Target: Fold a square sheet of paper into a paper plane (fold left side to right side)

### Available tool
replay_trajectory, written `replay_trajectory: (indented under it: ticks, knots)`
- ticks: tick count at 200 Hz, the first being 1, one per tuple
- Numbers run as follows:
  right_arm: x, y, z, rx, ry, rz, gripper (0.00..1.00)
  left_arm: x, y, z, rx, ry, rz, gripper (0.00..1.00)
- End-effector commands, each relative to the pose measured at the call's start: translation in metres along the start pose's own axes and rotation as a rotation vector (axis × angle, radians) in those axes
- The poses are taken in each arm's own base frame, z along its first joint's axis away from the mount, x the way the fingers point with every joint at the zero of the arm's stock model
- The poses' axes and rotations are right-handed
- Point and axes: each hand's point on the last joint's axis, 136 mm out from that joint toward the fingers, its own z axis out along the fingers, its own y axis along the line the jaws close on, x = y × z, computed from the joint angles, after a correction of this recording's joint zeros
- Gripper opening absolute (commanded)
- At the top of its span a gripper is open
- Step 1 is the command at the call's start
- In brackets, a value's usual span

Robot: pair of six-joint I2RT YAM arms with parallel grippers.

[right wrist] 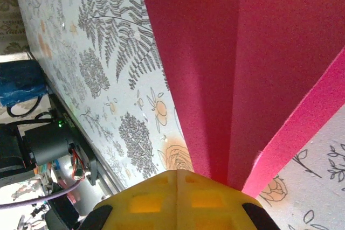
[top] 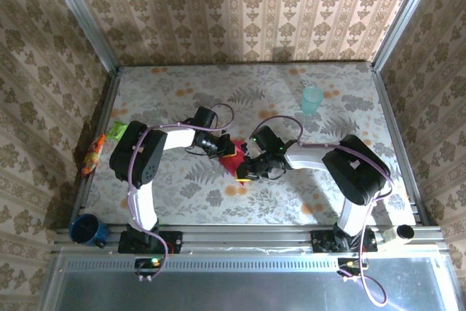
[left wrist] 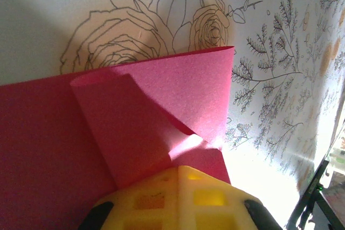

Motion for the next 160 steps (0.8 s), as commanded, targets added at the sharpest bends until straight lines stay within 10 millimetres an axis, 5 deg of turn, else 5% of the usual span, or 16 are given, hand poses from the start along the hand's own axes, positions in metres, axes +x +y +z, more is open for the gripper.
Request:
replay_trajectory:
  ticks: [1,160]
  knots:
    - [0.003,-0.010,0.006,0.023,-0.002,0.021,0.05,0.032,0.053,0.014,-0.173,0.085,-0.093,0.00]
    - [0.018,-0.026,0.015,0.027,0.030,0.048,0.04,0.033,0.054,0.014,-0.178,0.089,-0.097,0.00]
